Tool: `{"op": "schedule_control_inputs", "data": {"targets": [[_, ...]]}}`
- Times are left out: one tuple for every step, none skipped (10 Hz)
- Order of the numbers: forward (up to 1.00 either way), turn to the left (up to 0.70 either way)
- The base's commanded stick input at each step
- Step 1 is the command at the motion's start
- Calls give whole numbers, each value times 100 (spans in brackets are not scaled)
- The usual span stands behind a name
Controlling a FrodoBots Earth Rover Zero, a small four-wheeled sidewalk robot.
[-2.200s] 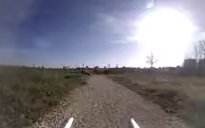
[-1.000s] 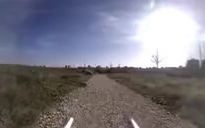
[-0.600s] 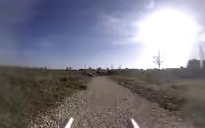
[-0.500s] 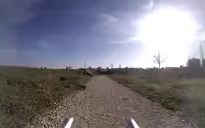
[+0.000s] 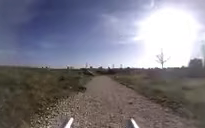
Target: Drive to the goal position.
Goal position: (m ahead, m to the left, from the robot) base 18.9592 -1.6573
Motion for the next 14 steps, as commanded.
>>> {"op": "schedule_control_inputs", "data": {"targets": [[50, 0], [50, 0], [50, 0], [50, 0], [50, 0], [50, 0], [50, 0], [50, 0], [50, 0], [50, 0], [50, 0], [50, 0], [50, 0], [50, 0]]}}
